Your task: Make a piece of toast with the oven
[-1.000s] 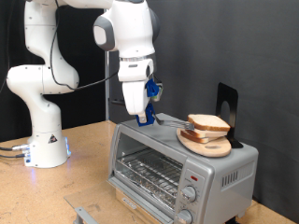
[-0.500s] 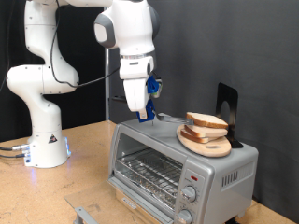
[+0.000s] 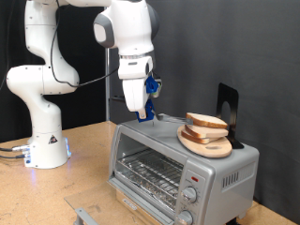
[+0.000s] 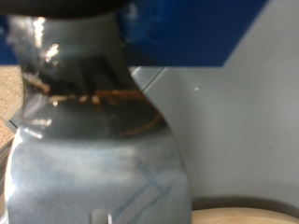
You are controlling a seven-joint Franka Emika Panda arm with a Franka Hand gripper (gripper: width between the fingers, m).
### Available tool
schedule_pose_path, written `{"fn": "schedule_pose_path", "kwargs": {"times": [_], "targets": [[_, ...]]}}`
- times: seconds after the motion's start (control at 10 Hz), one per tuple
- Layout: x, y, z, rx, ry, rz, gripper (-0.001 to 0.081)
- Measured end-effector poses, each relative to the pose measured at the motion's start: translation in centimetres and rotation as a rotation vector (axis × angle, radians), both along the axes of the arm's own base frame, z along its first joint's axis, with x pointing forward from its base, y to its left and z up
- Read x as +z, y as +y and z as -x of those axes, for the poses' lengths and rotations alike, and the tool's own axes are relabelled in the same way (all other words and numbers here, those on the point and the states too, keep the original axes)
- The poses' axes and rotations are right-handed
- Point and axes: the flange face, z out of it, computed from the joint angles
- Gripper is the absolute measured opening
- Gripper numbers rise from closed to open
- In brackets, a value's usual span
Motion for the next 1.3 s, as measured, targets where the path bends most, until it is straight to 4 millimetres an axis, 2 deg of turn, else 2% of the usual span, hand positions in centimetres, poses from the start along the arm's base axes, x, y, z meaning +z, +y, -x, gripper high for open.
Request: {"fn": "schedule_pose_path", "kwargs": {"times": [1.3], "targets": [[-0.78,-0.94,0.68,-0.025,0.03,-0.041,0.0393]]}}
